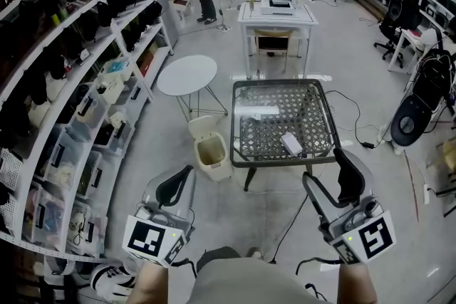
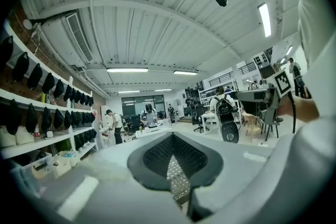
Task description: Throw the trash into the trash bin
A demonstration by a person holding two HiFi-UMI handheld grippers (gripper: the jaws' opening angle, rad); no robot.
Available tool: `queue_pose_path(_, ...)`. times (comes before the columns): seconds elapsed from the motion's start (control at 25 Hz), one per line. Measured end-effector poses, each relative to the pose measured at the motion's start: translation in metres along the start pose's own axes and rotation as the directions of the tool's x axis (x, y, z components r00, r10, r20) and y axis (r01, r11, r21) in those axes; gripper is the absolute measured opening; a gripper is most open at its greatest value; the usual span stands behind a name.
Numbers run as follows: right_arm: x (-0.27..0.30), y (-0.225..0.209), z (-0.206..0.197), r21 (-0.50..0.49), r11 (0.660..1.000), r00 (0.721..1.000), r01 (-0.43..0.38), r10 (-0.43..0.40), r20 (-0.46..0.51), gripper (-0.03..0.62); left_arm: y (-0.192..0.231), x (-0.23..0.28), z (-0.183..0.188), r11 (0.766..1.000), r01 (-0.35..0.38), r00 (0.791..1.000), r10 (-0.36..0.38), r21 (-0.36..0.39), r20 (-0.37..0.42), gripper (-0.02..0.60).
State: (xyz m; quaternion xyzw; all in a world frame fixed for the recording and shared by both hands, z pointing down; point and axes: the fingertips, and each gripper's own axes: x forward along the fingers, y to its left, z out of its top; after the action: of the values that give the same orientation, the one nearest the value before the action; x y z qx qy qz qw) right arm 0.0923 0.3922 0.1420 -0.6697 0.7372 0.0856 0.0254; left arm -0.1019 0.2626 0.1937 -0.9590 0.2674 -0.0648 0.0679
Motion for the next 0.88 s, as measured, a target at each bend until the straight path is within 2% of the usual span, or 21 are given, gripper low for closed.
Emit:
queue_pose_path(0.48, 0.012, -0.01, -0.022, 0.029, 0.999, 0.999, -0.021, 0.022, -0.031, 0.292, 0.001, 0.011, -0.011, 1.0, -0.025, 1.0, 0.025, -0.013, -0.017, 0.002)
queue_pose_path(0.88, 0.069, -0.015, -0.047, 0.037, 0.999, 0.997, -0.016, 0.019, -0.07, 0.295, 0.044, 0.047, -0.026, 1.0, -0.003, 1.0, 0.002, -0.031, -0.02, 0.002)
